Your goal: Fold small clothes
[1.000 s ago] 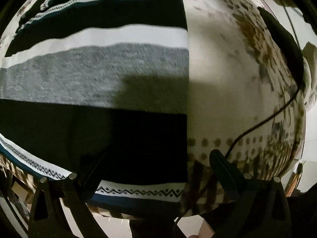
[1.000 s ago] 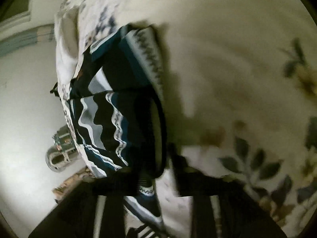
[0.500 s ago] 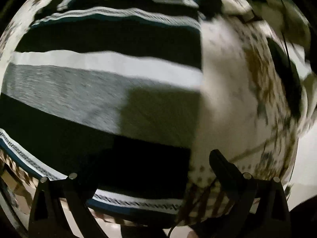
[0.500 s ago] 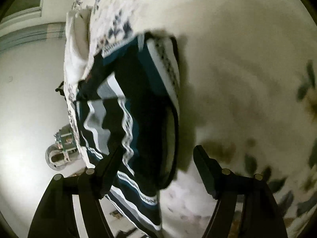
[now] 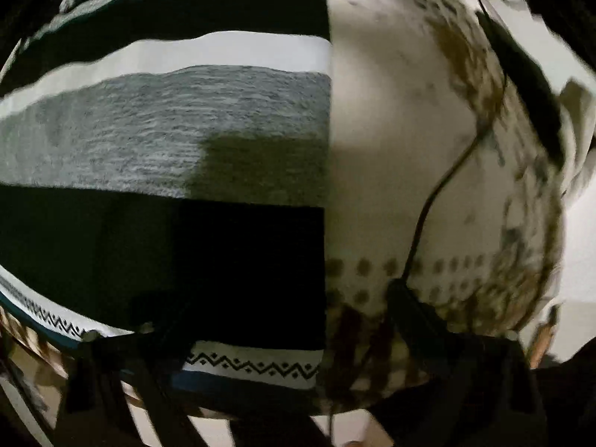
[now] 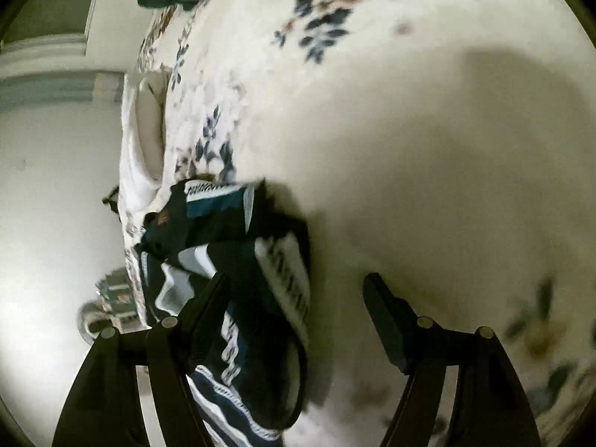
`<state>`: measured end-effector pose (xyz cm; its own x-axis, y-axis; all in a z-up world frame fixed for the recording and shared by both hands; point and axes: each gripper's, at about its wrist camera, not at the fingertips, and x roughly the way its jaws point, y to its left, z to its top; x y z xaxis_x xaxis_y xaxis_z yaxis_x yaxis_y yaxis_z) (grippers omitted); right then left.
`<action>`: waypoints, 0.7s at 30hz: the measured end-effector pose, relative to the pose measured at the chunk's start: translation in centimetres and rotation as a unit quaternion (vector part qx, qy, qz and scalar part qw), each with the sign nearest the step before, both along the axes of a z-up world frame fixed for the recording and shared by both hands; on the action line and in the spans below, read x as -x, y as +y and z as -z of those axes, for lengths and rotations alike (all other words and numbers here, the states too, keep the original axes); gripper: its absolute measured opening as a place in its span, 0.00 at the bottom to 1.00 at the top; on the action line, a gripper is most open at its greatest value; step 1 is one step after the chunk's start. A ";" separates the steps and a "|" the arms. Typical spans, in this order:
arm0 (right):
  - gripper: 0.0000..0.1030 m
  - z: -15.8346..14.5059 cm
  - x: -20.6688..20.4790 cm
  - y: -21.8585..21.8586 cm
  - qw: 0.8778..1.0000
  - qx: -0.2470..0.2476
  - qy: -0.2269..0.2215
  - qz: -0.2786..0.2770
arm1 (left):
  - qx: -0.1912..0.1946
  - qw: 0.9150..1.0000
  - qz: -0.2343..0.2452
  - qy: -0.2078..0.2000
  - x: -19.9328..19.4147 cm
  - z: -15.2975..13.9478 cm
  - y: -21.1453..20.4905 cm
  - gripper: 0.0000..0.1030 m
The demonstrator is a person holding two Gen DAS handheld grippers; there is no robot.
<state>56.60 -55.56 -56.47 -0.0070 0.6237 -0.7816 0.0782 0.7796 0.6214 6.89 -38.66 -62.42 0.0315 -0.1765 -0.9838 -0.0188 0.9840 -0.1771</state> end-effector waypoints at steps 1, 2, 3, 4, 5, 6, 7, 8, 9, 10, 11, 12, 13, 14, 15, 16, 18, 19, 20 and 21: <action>0.73 0.3 -0.5 0.4 1.000 0.000 0.003 -0.002 | -0.013 1.000 0.004 -0.002 -0.1 0.1 -0.3 0.57; 0.73 0.9 -1.1 0.7 1.000 -0.004 0.012 -0.004 | -0.025 1.000 0.008 -0.006 -0.3 0.2 -0.5 0.49; 0.74 1.4 -1.5 1.0 1.000 -0.006 0.020 -0.005 | -0.036 0.999 0.011 -0.009 -0.4 0.2 -0.6 0.34; 0.75 1.7 -1.8 1.0 1.000 -0.009 0.024 -0.005 | -0.044 0.999 0.011 -0.013 -0.5 0.1 -0.6 0.21; 0.75 2.0 -2.1 1.2 1.000 -0.010 0.026 -0.007 | -0.046 0.999 0.010 -0.015 -0.6 0.0 -0.4 0.16; 0.75 2.0 -2.3 1.6 1.000 -0.005 0.022 -0.014 | -0.044 0.999 0.008 -0.017 -0.5 -0.1 -0.1 0.09; 0.75 1.9 -2.5 2.1 1.000 0.002 0.014 -0.025 | -0.037 0.999 0.001 -0.021 -0.4 -0.4 0.2 0.08; 0.74 1.7 -2.5 2.7 0.999 0.007 0.008 -0.033 | -0.029 0.999 -0.004 -0.024 -0.2 -0.7 0.7 0.07; 0.65 1.4 -2.4 3.5 0.999 0.013 -0.003 -0.045 | -0.025 0.999 -0.007 -0.027 0.0 -1.1 1.0 0.07; 0.35 1.3 -2.4 4.0 0.998 0.011 -0.004 -0.054 | -0.021 0.999 -0.008 -0.031 0.2 -1.5 1.2 0.07; 0.18 1.4 -2.3 4.7 0.998 0.011 0.002 -0.066 | -0.014 0.999 -0.011 -0.035 0.3 -2.1 1.4 0.07; 0.16 1.5 -2.1 5.7 0.997 0.018 0.008 -0.076 | -0.009 0.999 -0.017 -0.038 0.4 -2.6 1.7 0.07; 0.15 1.4 -1.9 6.2 0.996 0.026 0.003 -0.080 | -0.005 0.999 -0.023 -0.040 0.7 -3.1 1.9 0.07; 0.15 1.1 -1.7 7.1 0.995 0.041 -0.002 -0.086 | 0.000 0.999 -0.032 -0.044 0.7 -3.8 2.3 0.07; 0.14 0.8 -1.7 7.5 0.995 0.049 -0.002 -0.085 | 0.005 0.998 -0.043 -0.048 0.9 -4.6 2.8 0.07; 0.13 0.4 -1.7 7.8 0.996 0.050 -0.001 -0.078 | 0.011 0.997 -0.053 -0.052 1.0 -5.3 3.5 0.07; 0.13 -1.0 -1.8 8.2 0.997 0.054 -0.004 -0.061 | 0.021 0.995 -0.073 -0.064 1.4 -6.8 6.1 0.07; 0.13 -1.8 -1.8 8.6 0.996 0.058 -0.009 -0.060 | 0.028 0.994 -0.083 -0.070 1.4 -7.8 7.3 0.07; 0.13 -3.0 -1.9 9.1 0.996 0.064 -0.014 -0.061 | 0.033 0.992 -0.091 -0.078 1.5 -8.5 8.7 0.07; 0.13 -4.1 -1.9 9.7 0.996 0.069 -0.018 -0.062 | 0.034 0.991 -0.097 -0.085 1.8 -9.2 9.9 0.07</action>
<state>58.48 -45.82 -52.35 -0.0480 0.5062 -0.8611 -0.0433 0.8602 0.5081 5.11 -28.74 -53.22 0.2347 -0.2170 -0.9475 -0.1698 0.9506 -0.2598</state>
